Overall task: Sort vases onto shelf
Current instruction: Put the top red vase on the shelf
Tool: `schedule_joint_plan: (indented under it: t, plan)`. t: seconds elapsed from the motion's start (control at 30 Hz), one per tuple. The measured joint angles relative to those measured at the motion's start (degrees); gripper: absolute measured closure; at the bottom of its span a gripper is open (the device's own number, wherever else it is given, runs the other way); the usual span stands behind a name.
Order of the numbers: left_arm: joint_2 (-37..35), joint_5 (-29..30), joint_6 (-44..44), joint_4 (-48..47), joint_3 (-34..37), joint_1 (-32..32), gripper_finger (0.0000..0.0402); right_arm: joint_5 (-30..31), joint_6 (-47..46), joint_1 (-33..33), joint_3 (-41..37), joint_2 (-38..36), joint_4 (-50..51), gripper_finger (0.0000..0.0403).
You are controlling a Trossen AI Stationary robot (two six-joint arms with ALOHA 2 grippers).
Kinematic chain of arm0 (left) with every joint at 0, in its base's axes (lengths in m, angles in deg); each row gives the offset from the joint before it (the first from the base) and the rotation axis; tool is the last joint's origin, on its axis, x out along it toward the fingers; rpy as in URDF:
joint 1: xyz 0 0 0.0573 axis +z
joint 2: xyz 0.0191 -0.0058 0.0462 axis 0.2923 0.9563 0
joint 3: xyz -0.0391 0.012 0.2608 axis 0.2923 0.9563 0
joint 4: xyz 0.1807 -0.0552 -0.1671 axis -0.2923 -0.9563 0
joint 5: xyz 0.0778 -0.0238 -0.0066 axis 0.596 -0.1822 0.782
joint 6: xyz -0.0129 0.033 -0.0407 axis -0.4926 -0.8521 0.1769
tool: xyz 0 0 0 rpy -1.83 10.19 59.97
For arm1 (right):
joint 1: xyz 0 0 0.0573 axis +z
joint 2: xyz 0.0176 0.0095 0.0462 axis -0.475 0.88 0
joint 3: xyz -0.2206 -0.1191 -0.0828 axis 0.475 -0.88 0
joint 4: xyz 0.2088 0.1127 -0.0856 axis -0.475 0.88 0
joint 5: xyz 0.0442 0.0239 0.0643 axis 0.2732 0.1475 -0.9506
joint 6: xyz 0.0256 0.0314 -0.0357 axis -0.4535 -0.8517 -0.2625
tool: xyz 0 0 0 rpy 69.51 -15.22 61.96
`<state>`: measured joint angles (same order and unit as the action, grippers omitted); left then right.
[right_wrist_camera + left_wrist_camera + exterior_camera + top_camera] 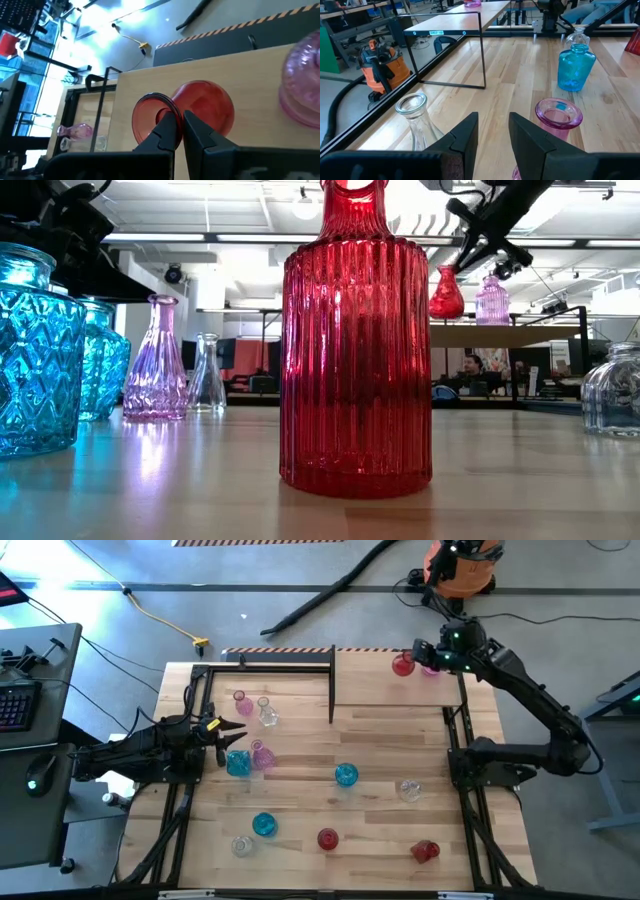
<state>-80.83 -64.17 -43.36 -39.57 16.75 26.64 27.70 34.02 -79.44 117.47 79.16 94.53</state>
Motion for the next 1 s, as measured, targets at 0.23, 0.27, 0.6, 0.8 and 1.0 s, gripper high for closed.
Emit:
schedule_joint_plan:
  t: [0.23, 0.27, 0.6, 0.8, 1.0]
  plan:
    - [0.0, 0.01, -0.03, -0.01, 0.02, 0.01, 0.03, -0.45, -0.69, -2.01, -2.55, -0.96, -1.21, 0.0403]
    - [0.0, -0.01, 0.0, -0.02, 0.02, 0.01, 0.03, -0.58, -0.89, -2.33, -2.89, -0.96, -1.38, 0.0403]
    - [0.0, 0.01, -0.02, 0.0, 0.02, 0.02, 0.03, -3.48, -2.16, -4.86, -6.48, -0.93, -5.95, 0.0403]
    - [0.0, 0.01, -0.04, 0.0, 0.0, 0.0, 0.03, -3.62, -2.11, -6.1, -6.48, -0.93, -5.94, 0.0403]
    - [0.0, 0.01, 0.0, -0.01, 0.01, 0.02, 0.03, -3.65, -1.94, -7.63, -6.48, -0.93, -5.87, 0.0403]
